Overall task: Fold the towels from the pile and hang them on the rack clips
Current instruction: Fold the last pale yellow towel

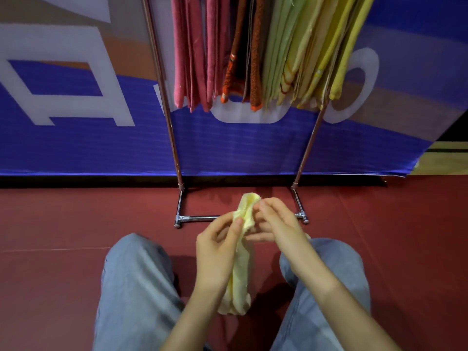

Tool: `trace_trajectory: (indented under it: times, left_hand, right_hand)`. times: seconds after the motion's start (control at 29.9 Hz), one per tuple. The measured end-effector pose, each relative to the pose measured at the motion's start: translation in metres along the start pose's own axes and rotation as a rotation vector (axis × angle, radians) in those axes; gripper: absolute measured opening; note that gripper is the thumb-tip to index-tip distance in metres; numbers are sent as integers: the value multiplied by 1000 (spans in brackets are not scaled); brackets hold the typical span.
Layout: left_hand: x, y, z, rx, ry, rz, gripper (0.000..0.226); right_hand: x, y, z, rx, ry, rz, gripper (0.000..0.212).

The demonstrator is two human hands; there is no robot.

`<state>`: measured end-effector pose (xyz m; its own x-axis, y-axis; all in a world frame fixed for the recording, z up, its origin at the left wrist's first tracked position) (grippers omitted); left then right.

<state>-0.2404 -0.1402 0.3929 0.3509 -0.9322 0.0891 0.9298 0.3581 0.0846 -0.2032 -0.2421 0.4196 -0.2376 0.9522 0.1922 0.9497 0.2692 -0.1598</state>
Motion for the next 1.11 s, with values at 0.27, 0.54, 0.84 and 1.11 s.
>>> trace_trajectory:
  times: [0.27,0.54,0.84,1.11]
  left_hand:
    - [-5,-2,-10,-33,17,-6,20]
    - [-14,0,6,62,93,-86,18]
    - [-27,8,22,8,140,-219,15]
    - [-30,35,50,2,652,-553,31]
  right_hand:
    - [-3,-3,14,9,34,-86,24]
    - [-34,0,17,-104,-309,-44,40]
    - [-26,0,-2,-117,-255,-29,22]
    - [-18,-1,-5,-26,-146,-104,33]
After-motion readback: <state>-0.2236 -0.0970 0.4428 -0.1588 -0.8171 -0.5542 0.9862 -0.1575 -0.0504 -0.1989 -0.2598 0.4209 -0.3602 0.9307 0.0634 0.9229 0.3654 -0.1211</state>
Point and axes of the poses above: each hand's wrist, its own y-axis towards the middle knuckle, its own x-axis out of the palm, z = x × y, the point moved 1 cm from there along y, towards the middle knuckle, and after that the axes turned 2 degrees about y, right-handed, at the moved point
